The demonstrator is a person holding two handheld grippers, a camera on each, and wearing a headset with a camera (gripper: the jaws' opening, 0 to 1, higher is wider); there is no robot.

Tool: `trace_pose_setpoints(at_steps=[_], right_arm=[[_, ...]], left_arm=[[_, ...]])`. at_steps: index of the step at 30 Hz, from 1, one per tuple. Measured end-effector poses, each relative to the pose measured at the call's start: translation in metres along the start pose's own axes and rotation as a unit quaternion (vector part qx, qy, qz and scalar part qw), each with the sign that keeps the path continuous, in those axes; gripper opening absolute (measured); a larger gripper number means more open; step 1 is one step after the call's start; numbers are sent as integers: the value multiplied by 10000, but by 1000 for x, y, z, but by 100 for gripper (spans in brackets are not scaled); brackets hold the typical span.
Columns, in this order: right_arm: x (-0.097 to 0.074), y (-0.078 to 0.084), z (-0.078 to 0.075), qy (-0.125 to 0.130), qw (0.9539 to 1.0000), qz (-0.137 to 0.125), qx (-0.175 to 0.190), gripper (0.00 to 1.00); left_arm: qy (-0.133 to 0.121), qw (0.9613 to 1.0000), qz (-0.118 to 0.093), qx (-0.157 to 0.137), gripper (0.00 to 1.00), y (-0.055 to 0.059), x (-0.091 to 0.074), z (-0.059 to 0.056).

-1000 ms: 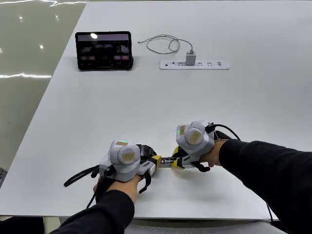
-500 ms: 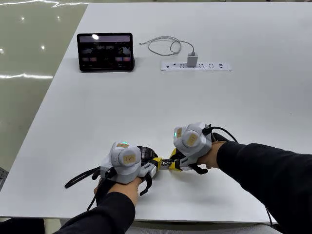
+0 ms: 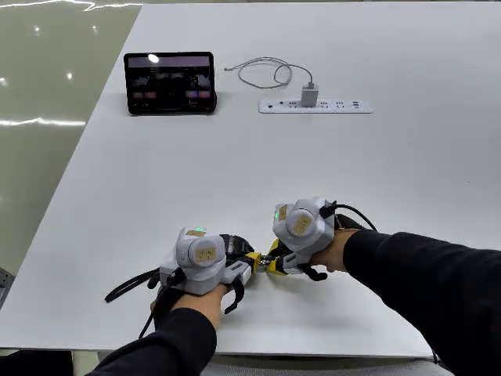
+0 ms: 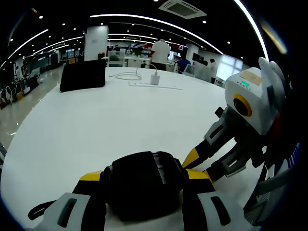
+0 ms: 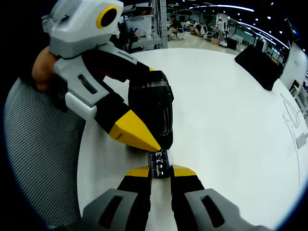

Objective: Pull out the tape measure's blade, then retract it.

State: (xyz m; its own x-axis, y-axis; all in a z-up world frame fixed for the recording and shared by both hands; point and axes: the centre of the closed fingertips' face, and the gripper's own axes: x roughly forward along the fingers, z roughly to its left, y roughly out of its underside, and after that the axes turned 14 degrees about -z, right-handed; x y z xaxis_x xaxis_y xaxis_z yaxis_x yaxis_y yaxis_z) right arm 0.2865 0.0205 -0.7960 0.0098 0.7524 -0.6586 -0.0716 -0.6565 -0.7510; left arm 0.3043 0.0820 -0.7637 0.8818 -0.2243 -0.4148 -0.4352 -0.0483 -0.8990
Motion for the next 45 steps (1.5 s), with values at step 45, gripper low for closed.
trace_pose_setpoints(at_steps=[45], right_arm=[[13,-12,6,9,9989,-369,-299,10]], left_arm=[[149,9998,53,-152,59,0,-2,1]])
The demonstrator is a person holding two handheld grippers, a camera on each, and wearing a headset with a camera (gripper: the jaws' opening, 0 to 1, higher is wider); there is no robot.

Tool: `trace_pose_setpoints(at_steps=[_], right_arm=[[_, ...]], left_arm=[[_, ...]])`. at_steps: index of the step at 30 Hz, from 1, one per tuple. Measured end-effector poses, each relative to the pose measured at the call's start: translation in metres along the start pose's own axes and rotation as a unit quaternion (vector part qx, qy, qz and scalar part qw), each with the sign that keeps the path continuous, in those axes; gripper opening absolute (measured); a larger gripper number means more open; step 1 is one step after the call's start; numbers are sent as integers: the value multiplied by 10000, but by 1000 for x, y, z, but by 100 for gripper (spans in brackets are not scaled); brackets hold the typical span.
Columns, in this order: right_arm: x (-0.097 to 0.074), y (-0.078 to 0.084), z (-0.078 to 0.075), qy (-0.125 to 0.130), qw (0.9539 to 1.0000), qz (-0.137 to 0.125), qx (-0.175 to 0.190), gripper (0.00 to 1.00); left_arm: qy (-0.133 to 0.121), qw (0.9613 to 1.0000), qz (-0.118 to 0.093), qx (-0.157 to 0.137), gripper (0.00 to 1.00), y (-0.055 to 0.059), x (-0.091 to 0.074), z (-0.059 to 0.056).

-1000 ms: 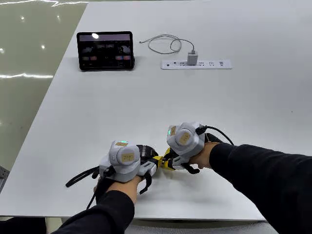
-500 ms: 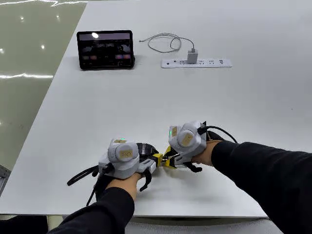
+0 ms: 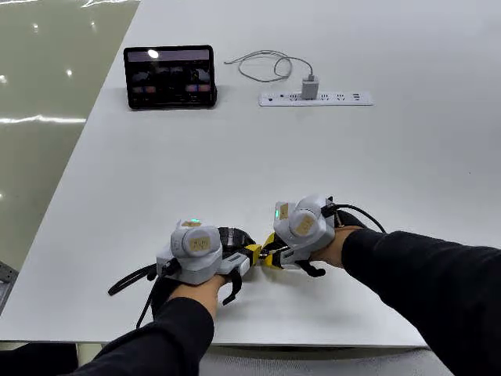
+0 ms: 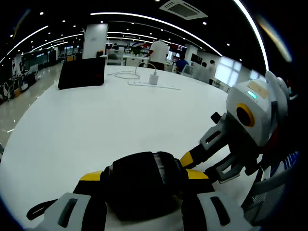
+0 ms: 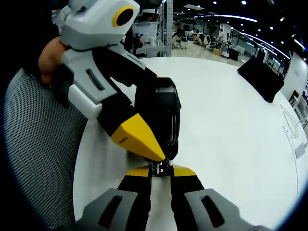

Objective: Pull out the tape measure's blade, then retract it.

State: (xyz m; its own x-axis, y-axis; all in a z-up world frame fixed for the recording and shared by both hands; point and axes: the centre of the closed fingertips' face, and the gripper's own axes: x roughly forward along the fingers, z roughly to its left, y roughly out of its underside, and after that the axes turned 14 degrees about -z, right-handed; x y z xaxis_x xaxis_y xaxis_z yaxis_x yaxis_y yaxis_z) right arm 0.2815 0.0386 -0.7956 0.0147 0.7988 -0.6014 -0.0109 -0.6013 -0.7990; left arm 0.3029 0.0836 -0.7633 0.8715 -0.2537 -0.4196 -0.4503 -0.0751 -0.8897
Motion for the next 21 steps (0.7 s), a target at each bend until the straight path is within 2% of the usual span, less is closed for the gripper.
trace_pose_setpoints(at_steps=[3,9,21], right_arm=[[4,-4,0,-44,10000,-2,-40,10],[2,-3,0,-98,9999,23,-97,11],[-4,1,-2,-17,9999,-29,-127,11]], left_arm=[[5,10000,5,3,59,0,0,0],[-17,10000,-1,9,59,0,0,0],[-43,10000,-11,23,60,0,1,0]])
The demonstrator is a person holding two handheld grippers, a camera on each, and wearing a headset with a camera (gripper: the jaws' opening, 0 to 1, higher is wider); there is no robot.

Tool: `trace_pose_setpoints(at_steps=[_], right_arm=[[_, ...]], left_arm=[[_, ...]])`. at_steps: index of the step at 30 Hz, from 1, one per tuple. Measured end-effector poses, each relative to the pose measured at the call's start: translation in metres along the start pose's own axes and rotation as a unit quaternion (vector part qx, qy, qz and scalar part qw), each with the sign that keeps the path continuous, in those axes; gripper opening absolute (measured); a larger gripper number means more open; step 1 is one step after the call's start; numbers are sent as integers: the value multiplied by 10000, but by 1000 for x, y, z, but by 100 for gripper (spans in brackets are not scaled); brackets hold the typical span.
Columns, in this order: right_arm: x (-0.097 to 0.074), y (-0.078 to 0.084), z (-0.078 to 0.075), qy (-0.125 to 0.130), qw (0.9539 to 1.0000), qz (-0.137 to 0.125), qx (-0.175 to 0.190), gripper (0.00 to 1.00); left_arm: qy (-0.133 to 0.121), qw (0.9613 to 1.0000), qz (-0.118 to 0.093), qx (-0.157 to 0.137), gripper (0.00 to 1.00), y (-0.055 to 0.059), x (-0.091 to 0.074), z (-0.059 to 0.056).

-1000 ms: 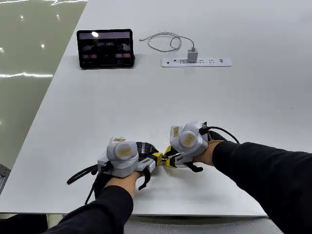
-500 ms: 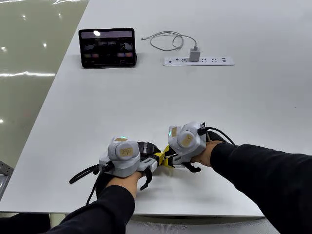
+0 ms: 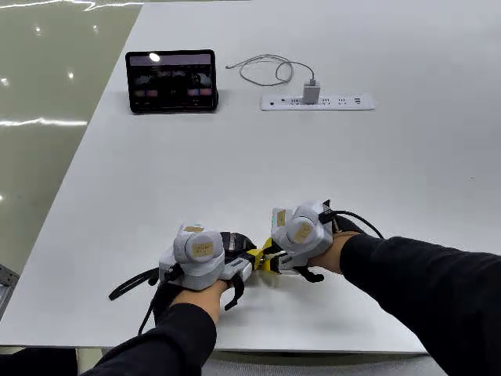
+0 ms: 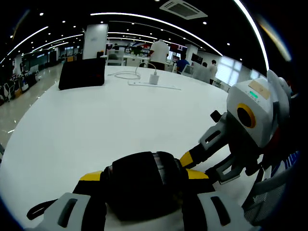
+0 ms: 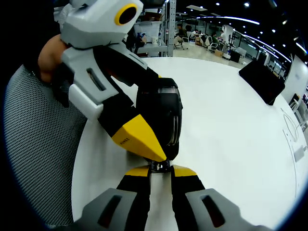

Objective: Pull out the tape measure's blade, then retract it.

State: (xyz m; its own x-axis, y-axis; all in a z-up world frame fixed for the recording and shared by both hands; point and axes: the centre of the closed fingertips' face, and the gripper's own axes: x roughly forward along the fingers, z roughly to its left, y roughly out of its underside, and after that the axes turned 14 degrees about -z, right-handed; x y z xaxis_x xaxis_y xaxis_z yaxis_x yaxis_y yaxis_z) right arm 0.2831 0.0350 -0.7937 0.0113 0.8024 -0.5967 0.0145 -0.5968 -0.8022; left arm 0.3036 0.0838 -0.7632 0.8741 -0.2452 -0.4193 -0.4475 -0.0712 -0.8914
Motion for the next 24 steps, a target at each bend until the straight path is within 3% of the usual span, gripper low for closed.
trace_pose_setpoints(at_steps=[24], right_arm=[[5,-2,1,-15,9999,15,105,12]], left_arm=[[-2,10000,-16,-14,62,-1,-1,-1]])
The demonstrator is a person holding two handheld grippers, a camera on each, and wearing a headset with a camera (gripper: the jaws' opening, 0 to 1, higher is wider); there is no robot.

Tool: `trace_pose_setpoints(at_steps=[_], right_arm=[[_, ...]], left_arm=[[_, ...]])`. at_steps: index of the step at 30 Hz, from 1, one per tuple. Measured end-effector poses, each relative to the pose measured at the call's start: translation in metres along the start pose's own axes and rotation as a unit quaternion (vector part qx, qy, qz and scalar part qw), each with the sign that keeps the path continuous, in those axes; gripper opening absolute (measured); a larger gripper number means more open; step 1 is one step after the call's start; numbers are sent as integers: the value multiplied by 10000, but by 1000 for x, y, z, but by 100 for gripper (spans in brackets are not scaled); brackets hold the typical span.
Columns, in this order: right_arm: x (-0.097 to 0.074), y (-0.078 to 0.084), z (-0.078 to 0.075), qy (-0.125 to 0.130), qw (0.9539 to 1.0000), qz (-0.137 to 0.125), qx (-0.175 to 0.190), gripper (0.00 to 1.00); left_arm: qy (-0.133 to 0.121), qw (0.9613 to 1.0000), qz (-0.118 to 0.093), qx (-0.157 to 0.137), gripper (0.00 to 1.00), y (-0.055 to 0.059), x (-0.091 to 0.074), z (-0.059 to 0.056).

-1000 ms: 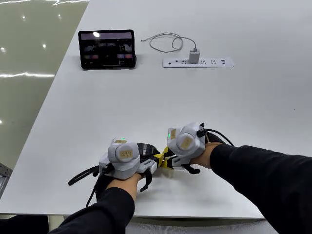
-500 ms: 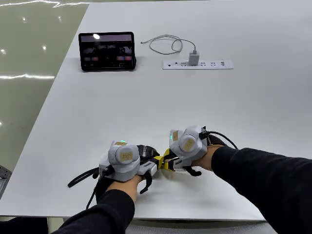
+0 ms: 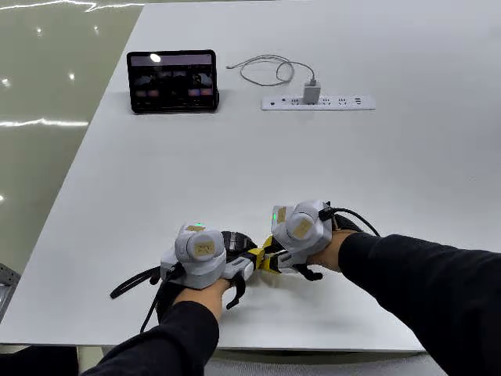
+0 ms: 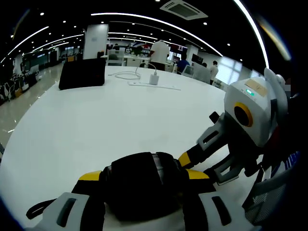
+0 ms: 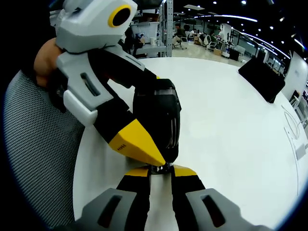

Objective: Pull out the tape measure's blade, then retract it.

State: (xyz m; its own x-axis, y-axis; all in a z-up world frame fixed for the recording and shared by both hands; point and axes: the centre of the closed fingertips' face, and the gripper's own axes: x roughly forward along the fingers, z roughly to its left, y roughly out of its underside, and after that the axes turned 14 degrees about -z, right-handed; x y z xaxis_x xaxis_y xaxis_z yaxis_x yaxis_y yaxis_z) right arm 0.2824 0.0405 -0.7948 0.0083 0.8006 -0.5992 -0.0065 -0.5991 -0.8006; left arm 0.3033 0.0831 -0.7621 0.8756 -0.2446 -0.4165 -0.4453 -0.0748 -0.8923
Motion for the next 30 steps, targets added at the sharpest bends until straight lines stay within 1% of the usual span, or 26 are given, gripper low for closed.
trace_pose_setpoints(at_steps=[5,9,10,12,14,16,18,19,21,23,24,25,26,28,29,30], right_arm=[[-1,1,1,41,10000,12,-8,12],[-6,3,3,28,10000,39,-78,12],[-8,4,2,52,9999,59,-106,12],[-14,4,-2,147,9999,30,-48,16],[-20,3,-7,247,9997,-25,36,18],[-27,1,-11,366,9992,-65,146,21],[-32,0,-14,425,9989,-113,180,26],[-36,-1,-16,485,9985,-153,178,27],[-41,0,-19,578,9978,-163,284,29],[-45,1,-20,638,9971,-175,368,34],[-48,1,-21,674,9968,-201,391,36],[-50,0,-21,703,9964,-228,421,37],[-53,1,-20,719,9960,-253,466,39],[-56,1,-20,760,9954,-268,513,42],[-59,2,-19,788,9951,-271,533,44],[-61,3,-18,808,9949,-291,538,44]], left_arm=[[44,10000,45,-3,62,0,-1,0],[93,9998,177,25,62,0,-2,-1],[110,9998,181,32,61,-1,-2,-1],[189,9996,215,-46,61,-2,-4,1],[237,9995,218,-62,63,-5,-6,4],[283,9994,198,41,68,-8,-8,9],[311,9993,165,112,74,-11,-9,13],[293,9994,151,136,80,-13,-9,18],[411,9989,107,210,89,-16,-8,22],[414,9985,168,301,97,-17,-8,27],[517,9980,130,346,100,-20,-9,28],[593,9975,81,364,100,-22,-9,28],[740,9962,117,441,100,-23,-10,28],[853,9952,77,477,100,-26,-11,28],[878,9949,130,473,100,-26,-13,30],[1004,9938,137,460,100,-26,-13,29]])
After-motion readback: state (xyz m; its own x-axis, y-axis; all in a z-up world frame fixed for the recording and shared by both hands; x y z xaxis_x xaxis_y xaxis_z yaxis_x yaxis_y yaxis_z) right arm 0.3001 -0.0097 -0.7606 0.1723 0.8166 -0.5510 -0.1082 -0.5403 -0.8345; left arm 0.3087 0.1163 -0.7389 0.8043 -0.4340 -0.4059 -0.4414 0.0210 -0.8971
